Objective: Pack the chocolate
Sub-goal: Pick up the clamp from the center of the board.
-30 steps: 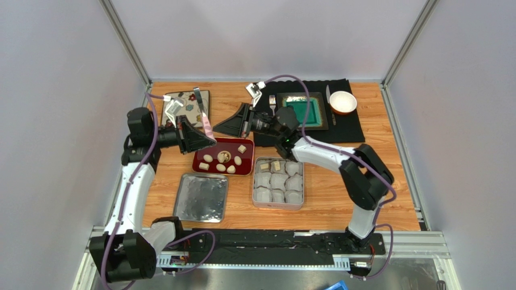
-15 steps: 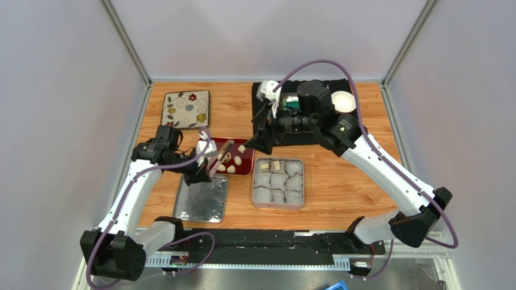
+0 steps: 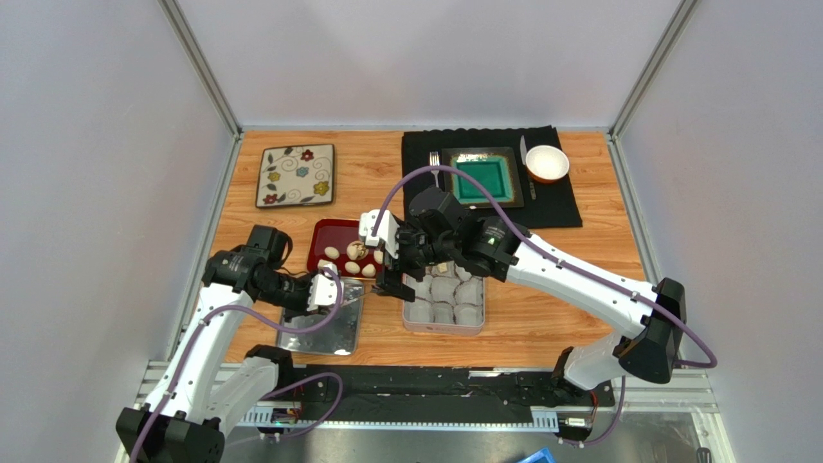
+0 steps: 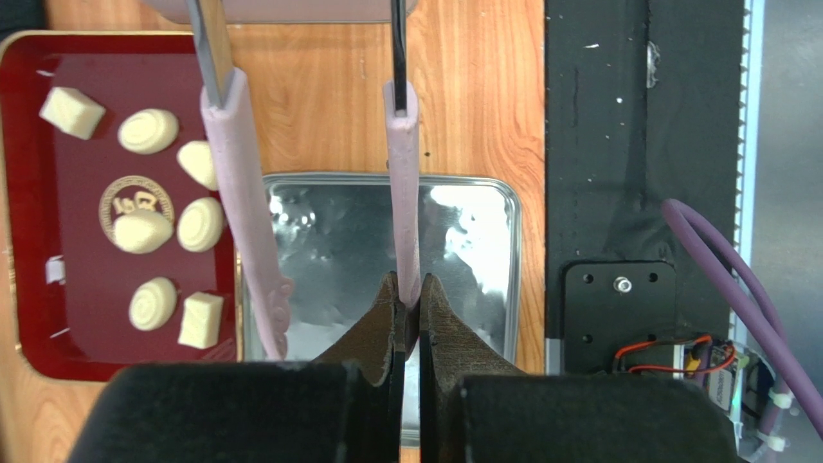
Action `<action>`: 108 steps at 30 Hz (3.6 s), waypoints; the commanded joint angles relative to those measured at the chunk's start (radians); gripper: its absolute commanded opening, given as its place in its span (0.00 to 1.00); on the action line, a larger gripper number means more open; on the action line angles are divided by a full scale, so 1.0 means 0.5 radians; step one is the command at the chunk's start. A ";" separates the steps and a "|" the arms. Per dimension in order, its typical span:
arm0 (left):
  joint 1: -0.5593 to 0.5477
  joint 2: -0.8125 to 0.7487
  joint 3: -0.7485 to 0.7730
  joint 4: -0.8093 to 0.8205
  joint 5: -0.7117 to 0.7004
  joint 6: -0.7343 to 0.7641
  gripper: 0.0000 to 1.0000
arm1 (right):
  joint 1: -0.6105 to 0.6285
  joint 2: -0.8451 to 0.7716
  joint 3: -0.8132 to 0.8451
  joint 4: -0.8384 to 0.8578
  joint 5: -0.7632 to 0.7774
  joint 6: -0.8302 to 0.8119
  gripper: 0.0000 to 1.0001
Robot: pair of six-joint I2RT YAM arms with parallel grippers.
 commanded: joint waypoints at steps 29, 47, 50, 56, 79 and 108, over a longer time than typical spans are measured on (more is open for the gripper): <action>-0.010 0.049 0.222 -0.298 0.339 -0.038 0.00 | 0.340 -0.066 -0.360 0.964 0.239 0.246 0.86; -0.007 0.033 0.247 -0.301 0.342 -0.096 0.00 | 0.365 0.005 -0.364 0.979 0.254 0.256 0.74; -0.010 0.030 0.247 -0.301 0.330 -0.102 0.00 | 0.368 0.014 -0.348 0.946 0.269 0.250 0.68; -0.007 0.027 0.247 -0.301 0.314 -0.111 0.00 | 0.365 0.008 -0.275 0.817 0.282 0.188 0.59; -0.010 0.018 0.256 -0.301 0.327 -0.148 0.00 | 0.365 -0.010 -0.213 0.780 0.263 0.188 0.53; -0.010 -0.003 0.237 -0.301 0.324 -0.154 0.00 | 0.371 0.014 -0.238 0.878 0.294 0.265 0.38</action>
